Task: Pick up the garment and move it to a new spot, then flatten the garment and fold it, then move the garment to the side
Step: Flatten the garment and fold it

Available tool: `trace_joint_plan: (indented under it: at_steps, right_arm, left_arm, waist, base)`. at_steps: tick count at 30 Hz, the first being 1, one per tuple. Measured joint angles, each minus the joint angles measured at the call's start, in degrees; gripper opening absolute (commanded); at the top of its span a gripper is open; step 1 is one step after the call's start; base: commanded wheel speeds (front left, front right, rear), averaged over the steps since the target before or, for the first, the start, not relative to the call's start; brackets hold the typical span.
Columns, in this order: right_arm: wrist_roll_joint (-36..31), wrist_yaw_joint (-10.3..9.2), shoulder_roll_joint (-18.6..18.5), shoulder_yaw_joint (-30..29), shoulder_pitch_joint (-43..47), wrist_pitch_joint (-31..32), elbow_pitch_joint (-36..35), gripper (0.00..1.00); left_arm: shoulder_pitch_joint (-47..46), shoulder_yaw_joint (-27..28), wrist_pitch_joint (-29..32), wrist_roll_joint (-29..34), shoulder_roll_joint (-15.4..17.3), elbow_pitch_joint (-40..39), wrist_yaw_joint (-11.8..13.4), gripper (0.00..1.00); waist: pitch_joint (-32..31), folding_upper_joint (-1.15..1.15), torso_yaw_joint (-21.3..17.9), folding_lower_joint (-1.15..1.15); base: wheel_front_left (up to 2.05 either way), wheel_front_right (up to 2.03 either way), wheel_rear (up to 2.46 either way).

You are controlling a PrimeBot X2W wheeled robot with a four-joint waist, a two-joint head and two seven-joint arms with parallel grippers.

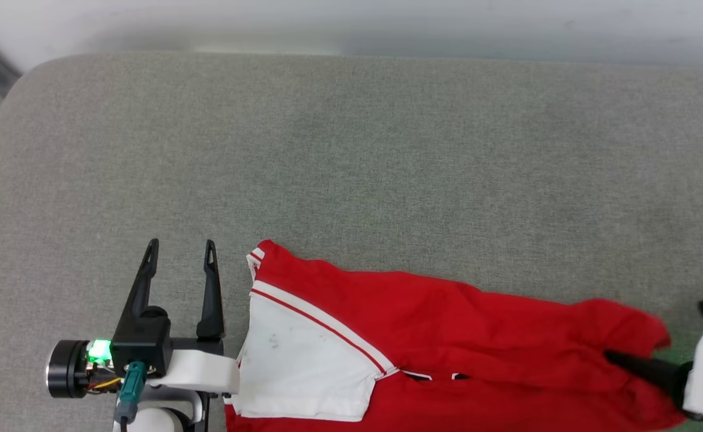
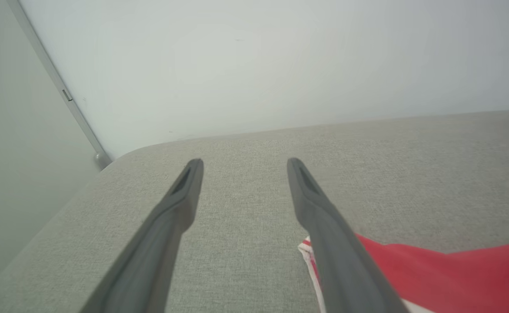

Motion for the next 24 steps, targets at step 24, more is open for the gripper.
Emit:
trace_joint_plan:
  at_steps: [24]
  right_arm:
    - [-2.72, -0.03, -10.10, -5.11, 1.88, 5.02, -4.48, 0.00]
  left_arm:
    - [7.09, 6.71, 0.00, 5.91, -5.72, 0.20, -5.65, 1.00]
  waist:
    - [-6.46, 0.00, -2.09, 0.00]
  base:
    - [0.00, 0.00, 0.00]
